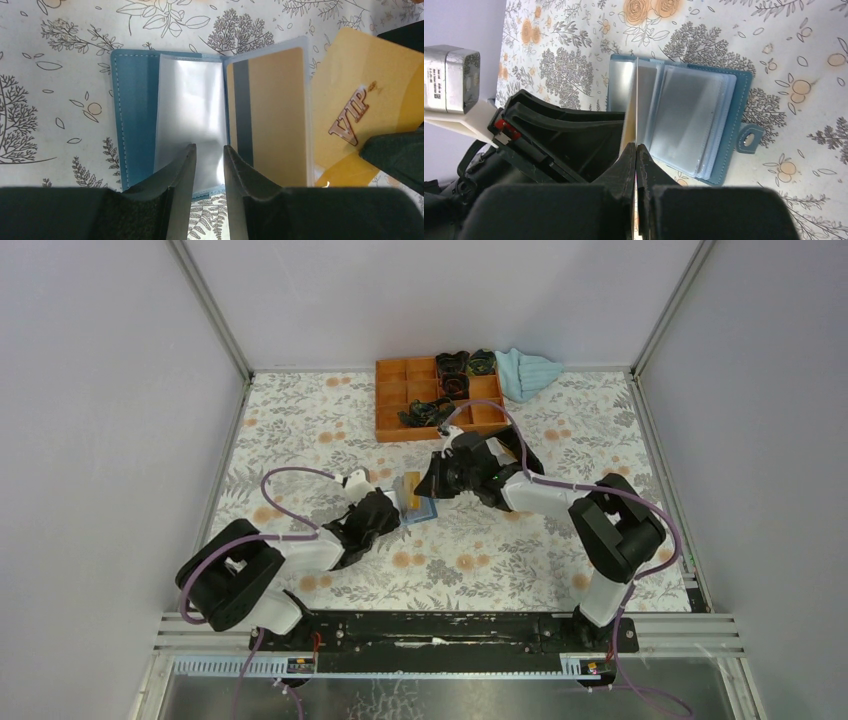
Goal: Put the credit cards into the card holder
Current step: Insert the credit card into the card holder.
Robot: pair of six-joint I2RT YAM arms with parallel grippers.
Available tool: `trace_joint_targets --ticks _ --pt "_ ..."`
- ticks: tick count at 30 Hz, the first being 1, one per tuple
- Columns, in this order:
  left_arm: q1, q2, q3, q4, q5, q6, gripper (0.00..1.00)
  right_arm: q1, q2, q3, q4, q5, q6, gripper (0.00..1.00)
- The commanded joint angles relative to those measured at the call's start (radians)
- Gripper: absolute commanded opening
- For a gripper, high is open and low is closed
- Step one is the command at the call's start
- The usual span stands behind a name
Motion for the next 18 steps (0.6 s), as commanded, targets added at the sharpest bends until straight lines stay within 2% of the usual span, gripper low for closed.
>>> trace_joint_targets --ticks 1,11,18 --pt "-0.022 -0.009 -0.035 -0.152 0.023 -0.014 0.34 0.02 0.022 0.054 0.003 -0.007 -0.018 0.0" --pt "-0.038 -0.116 -0.036 -0.266 -0.045 -0.041 0.35 0.06 0.047 0.088 -0.01 0.014 -0.039 0.0" --pt "-0.049 -0.124 -0.027 -0.306 -0.065 -0.056 0.35 0.097 0.029 0.104 -0.043 0.061 -0.071 0.0"
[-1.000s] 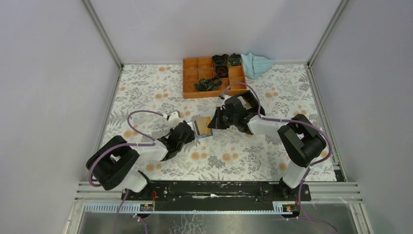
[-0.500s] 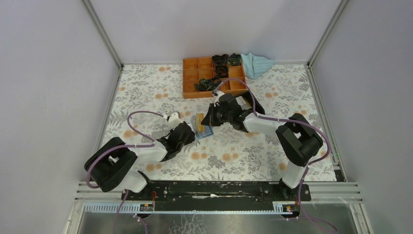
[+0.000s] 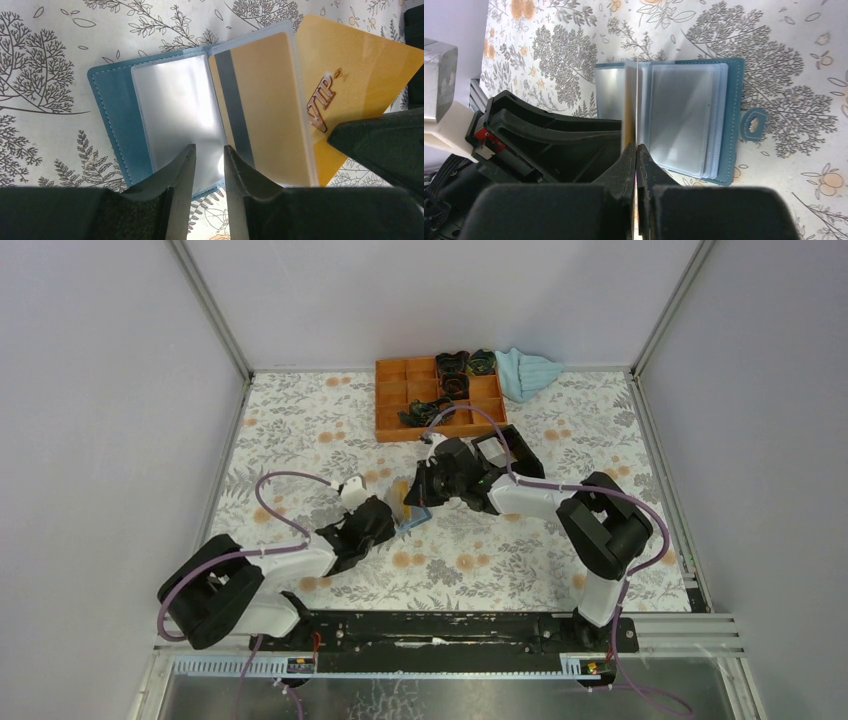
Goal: Put the credit cards into the card holder
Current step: Insert the credit card into the card holder.
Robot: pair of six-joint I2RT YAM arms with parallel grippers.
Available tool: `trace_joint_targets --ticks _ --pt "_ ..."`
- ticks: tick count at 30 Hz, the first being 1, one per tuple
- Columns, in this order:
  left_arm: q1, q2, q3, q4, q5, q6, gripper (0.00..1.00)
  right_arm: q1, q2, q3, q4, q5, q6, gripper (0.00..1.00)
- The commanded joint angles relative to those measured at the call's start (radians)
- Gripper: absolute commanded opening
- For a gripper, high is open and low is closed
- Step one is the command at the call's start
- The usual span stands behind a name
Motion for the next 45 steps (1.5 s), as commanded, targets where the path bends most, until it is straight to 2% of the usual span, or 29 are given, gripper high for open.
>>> trace_joint_targets --ticks 1,17,32,45 --pt "-0.015 -0.013 -0.011 -0.118 -0.049 -0.013 0.35 0.026 -0.028 0.049 -0.009 0.042 -0.041 0.0" --pt "-0.046 -0.09 0.059 -0.243 -0.116 -0.032 0.39 0.03 -0.015 0.042 0.003 0.019 -0.049 0.0" --pt "-0.126 -0.251 0.039 -0.415 -0.192 -0.126 0.39 0.071 0.009 0.076 0.001 0.02 -0.057 0.0" --pt "-0.193 -0.334 0.106 -0.542 -0.272 -0.167 0.39 0.105 0.02 0.088 -0.018 0.041 -0.068 0.0"
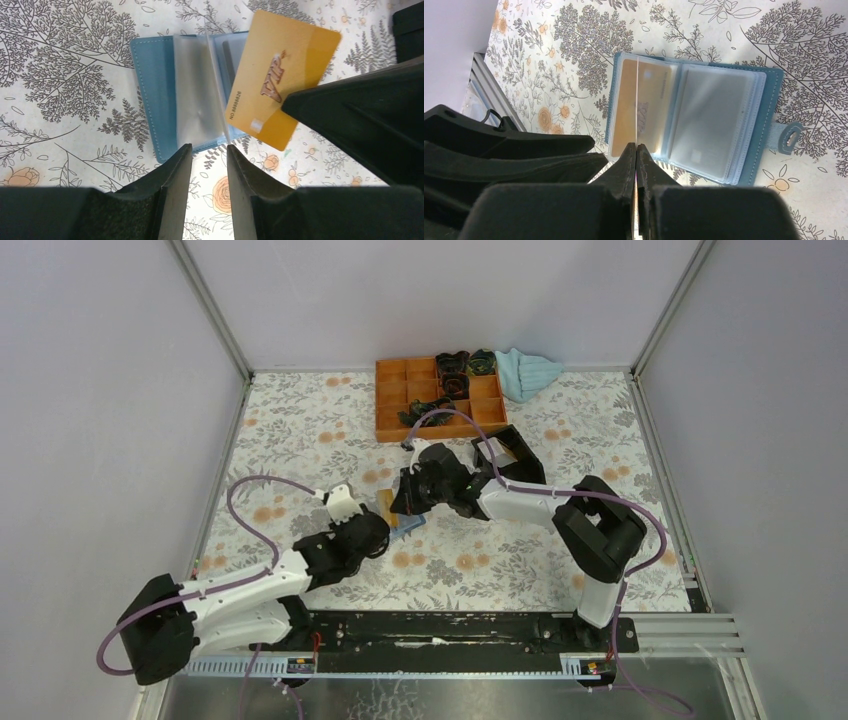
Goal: Put the credit cards into the card holder
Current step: Insert the credit card into the card holder.
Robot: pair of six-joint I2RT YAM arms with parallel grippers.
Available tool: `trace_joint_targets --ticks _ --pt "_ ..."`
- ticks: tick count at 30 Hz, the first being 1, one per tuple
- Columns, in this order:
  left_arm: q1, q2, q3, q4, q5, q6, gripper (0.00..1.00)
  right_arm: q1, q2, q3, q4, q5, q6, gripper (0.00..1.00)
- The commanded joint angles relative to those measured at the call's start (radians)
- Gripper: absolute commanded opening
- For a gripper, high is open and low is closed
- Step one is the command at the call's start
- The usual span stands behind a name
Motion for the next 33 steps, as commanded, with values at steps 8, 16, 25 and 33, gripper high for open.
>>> trace_joint_targets --ticks 8,16,25,33 --pt "-0.066 -0.024 0.086 -0.084 -0.089 -0.047 0.39 0.009 0.02 0.017 0.018 0.025 -0.017 0.0" --pt "-0.072 0.052 0.074 -0.075 -0.117 -0.066 0.39 0.007 0.009 0.017 0.011 0.037 -0.026 0.0" --pt "-0.069 0.125 0.042 -0.037 -0.17 -0.089 0.37 0.007 0.012 0.021 -0.01 0.059 -0.049 0.0" --pt "-0.026 0.136 0.013 0.027 -0.156 -0.072 0.36 -0.002 0.028 0.024 -0.017 0.042 -0.052 0.0"
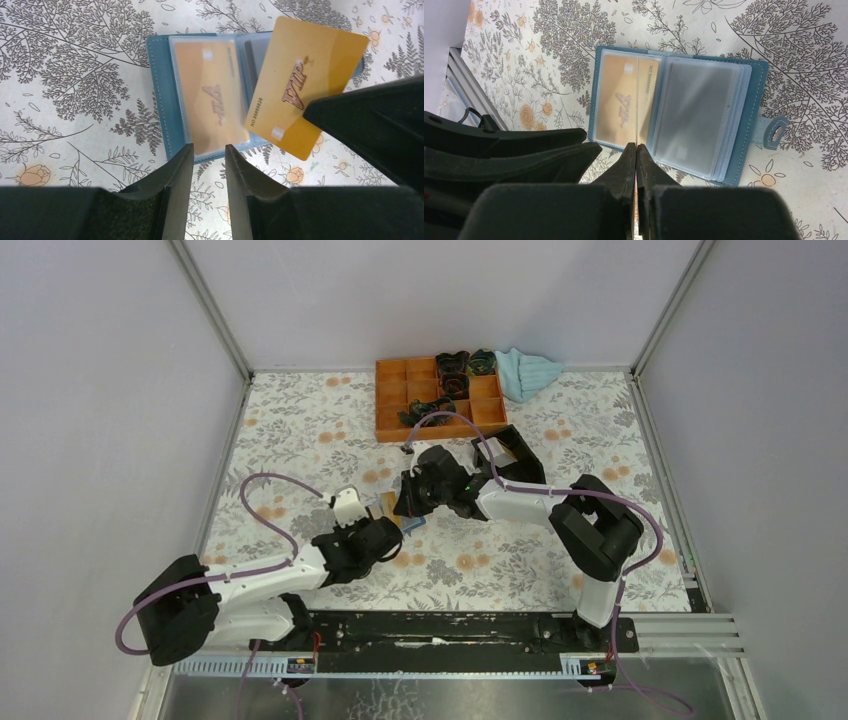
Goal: Put the credit cards into the card holder
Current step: Insert the credit card into the card holder.
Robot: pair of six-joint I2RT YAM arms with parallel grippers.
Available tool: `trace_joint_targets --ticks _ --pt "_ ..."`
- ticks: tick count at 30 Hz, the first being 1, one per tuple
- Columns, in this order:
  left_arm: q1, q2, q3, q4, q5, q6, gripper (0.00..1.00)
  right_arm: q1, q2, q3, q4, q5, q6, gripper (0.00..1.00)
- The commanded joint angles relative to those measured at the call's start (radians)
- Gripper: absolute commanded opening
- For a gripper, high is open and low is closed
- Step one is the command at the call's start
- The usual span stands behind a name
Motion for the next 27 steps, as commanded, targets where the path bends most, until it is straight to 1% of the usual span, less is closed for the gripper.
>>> trace_joint_targets --ticks 1,13,27 --pt "0.03 0.004 -0.025 0.067 -0.049 0.0 0.36 -0.005 0.012 0.028 0.007 0.012 -0.021 0.0" --pt "0.079 0.037 -0.052 0.136 -0.012 0.033 0.36 -0.021 0.035 0.03 0.012 -0.022 -0.014 0.0" --pt "0.097 0.055 -0.098 0.172 0.006 0.025 0.36 -0.034 0.069 0.029 0.028 -0.084 0.008 0.0"
